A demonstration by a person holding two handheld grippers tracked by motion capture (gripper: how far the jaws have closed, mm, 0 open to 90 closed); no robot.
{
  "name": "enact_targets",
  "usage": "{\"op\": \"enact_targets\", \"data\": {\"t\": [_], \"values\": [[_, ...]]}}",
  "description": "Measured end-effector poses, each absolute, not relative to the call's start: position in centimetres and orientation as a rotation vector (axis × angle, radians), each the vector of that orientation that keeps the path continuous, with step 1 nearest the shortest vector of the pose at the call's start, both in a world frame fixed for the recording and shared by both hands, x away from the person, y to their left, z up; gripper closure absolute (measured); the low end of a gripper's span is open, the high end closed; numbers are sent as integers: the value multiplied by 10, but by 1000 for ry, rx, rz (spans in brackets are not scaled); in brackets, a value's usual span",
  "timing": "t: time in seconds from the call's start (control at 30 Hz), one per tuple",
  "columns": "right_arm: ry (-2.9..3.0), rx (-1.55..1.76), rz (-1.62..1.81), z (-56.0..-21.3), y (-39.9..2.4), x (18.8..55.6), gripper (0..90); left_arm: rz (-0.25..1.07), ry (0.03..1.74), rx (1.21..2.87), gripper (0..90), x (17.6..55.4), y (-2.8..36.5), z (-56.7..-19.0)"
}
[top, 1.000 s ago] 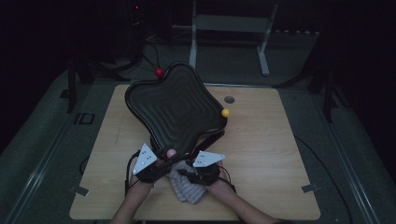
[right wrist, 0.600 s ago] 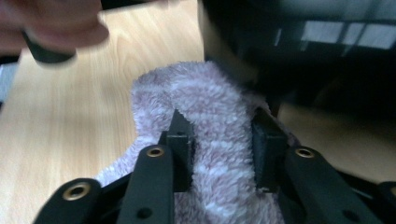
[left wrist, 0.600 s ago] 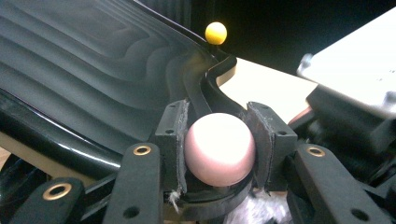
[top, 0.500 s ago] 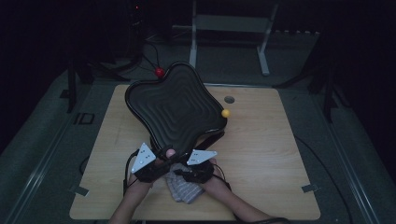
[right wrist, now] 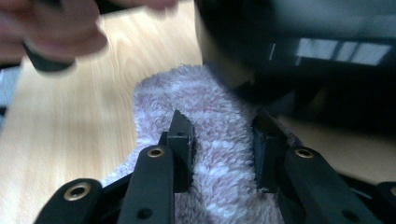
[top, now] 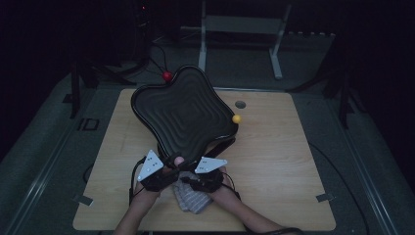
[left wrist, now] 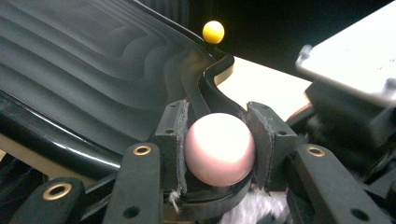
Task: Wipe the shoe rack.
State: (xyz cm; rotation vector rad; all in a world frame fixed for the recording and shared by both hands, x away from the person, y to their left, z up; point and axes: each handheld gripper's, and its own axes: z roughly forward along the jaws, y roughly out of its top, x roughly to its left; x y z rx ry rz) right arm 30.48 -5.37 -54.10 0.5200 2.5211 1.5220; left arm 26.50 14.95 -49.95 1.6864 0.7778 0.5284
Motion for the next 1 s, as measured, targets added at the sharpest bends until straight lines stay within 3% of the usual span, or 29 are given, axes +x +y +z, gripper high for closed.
{"op": "enact_targets", "data": {"t": [0.3, 0.6, 0.77, 1.0], "values": [[2634, 451, 1419, -550, -52, 313, 681, 524, 773, 1691, 600, 265, 150, -499], [2555, 457, 1538, -543, -49, 314, 647, 523, 787, 1679, 600, 265, 151, -500], [2559, 446, 1416, -554, -46, 306, 675, 535, 777, 1677, 600, 265, 150, -501], [2499, 398, 1405, -538, -66, 290, 721, 536, 771, 1678, 599, 265, 150, -501]]}}
